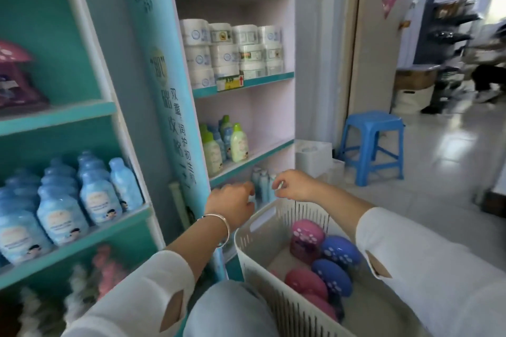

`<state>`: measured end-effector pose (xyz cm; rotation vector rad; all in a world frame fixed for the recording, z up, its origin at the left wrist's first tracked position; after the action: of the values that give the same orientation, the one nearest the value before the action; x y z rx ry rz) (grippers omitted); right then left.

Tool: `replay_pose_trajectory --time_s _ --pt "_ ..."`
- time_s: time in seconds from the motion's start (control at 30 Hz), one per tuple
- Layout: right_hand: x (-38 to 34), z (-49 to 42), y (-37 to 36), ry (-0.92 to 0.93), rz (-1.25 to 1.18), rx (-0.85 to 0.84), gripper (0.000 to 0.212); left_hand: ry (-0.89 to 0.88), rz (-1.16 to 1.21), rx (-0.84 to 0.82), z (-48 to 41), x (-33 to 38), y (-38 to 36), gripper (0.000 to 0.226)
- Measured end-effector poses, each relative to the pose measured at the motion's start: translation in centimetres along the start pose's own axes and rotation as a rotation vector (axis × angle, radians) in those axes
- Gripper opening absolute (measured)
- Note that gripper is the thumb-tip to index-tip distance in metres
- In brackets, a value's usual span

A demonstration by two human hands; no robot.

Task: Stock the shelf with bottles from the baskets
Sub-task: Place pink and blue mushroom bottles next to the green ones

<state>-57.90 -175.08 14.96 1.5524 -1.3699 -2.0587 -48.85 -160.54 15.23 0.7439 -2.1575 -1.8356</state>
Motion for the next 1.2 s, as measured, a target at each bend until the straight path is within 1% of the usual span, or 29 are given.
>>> replay_pose_trajectory --time_s 0.17,0.27,0.4,0.5,0.6,0.73,0.9,1.1,1.2 --pt "5.7 0.4 -2.3 -0.087 0.069 -0.1 0.027 -0.119 -0.027 -0.097 -1.0 4.2 -3.6 0.033" --pt "8.4 0.2 -4.0 -0.158 0.099 -0.118 0.029 -0.143 -0.044 -0.142 -1.5 5.7 -5.3 0.034" --pt "11.4 -1.1 -5.9 -0.244 0.066 -0.088 0.031 -0.176 -0.056 -0.162 -2.4 6.5 -7.2 0.032" --pt "12.9 -2.0 -6.6 -0.263 0.128 0.004 0.038 -0.191 -0.07 -0.192 -3.2 6.3 -8.5 0.033" --pt "14.2 -2.9 -7.5 -0.326 0.164 0.073 0.044 -0.174 -0.056 -0.205 -3.6 5.9 -9.6 0.031" --pt "15.6 -4.0 -9.3 -0.405 0.209 0.116 0.049 -0.153 -0.043 -0.232 -3.9 5.5 -10.5 0.035" --pt "16.3 -4.9 -10.6 -0.449 0.279 0.076 0.044 -0.133 0.011 -0.226 -4.3 4.9 -11.8 0.031" --pt "17.0 -5.3 -11.3 -0.418 0.277 0.071 0.041 -0.134 0.078 -0.21 -4.5 4.1 -12.2 0.032" --pt "16.4 -5.2 -10.8 -0.424 0.218 0.064 0.039 -0.146 0.082 -0.193 -4.2 3.7 -11.5 0.033"
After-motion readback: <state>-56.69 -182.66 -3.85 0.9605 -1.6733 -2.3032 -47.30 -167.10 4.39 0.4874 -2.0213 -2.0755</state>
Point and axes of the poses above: each hand's wrist, its own z-axis away from the middle knuckle, its own y-axis out of the back of the hand, x = y × z, the point moved 1 cm from there along -z, towards the middle knuckle, and after that the axes turned 12 degrees about -z, right-handed, at the moved point
